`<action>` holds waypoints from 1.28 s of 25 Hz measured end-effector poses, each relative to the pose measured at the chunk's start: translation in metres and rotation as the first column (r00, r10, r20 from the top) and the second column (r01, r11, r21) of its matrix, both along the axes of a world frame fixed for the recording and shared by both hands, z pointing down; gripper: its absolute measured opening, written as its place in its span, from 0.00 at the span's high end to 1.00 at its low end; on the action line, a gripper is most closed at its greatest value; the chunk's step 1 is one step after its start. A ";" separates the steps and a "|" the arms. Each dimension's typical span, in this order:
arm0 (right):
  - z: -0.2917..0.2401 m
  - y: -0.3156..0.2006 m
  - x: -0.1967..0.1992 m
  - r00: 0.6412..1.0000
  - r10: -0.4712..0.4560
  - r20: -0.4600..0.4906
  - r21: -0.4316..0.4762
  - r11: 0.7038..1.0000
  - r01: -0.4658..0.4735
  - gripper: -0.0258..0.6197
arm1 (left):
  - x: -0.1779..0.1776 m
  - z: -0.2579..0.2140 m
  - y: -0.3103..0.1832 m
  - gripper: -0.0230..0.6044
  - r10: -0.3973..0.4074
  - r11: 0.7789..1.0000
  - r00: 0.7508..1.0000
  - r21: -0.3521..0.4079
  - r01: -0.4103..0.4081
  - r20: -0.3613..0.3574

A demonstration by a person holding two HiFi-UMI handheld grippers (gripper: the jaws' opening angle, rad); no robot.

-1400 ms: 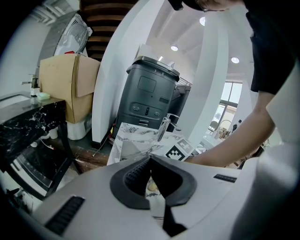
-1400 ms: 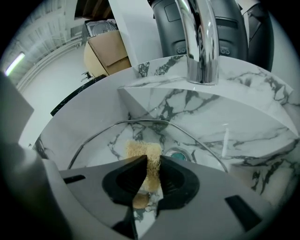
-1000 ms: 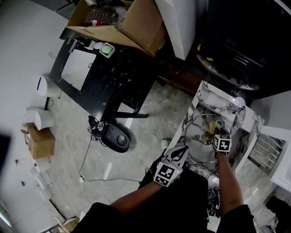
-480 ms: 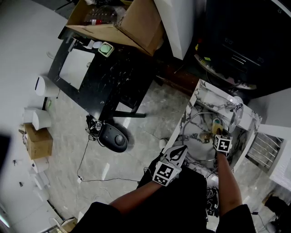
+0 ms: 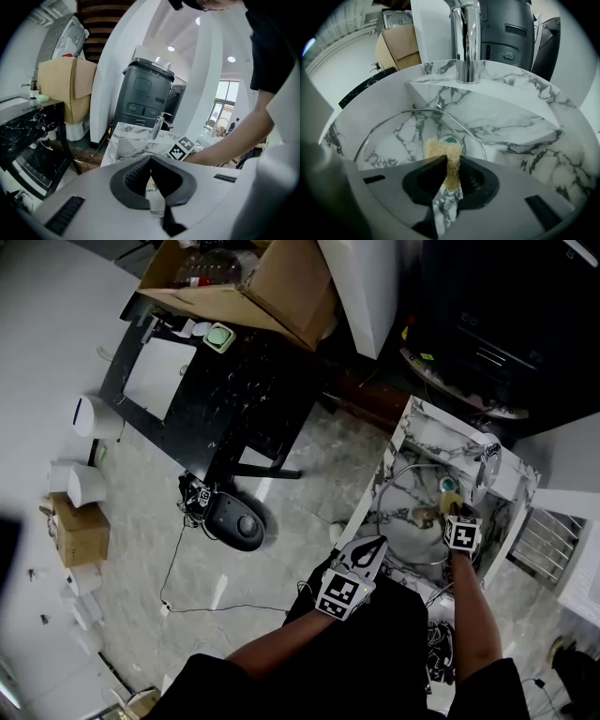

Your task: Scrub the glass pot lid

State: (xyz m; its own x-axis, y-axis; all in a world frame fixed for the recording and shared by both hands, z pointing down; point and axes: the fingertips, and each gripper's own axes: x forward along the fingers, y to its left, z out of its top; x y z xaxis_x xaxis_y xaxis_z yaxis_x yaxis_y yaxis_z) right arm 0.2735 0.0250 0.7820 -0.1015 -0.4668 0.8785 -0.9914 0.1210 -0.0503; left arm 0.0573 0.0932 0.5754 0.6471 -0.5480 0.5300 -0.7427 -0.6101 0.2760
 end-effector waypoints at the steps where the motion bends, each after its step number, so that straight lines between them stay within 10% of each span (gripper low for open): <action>1: 0.000 0.002 0.000 1.000 -0.007 -0.005 -0.003 1.000 0.007 0.86 | 0.000 0.000 0.001 0.94 0.000 1.000 1.000 0.003 0.000 -0.002; 32: 0.000 0.053 -0.002 0.984 -0.126 -0.124 -0.126 0.986 0.110 0.86 | -0.003 -0.007 0.013 0.94 0.061 0.998 0.998 0.016 -0.061 -0.031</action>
State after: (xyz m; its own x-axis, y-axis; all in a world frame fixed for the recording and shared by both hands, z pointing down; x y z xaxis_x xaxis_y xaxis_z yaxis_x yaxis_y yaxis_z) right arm 0.2711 0.0781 0.7822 -0.0304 -0.3505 0.9361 -0.9694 0.2387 0.0579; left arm 0.0538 0.1067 0.5683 0.6957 -0.5148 0.5009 -0.6952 -0.6582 0.2891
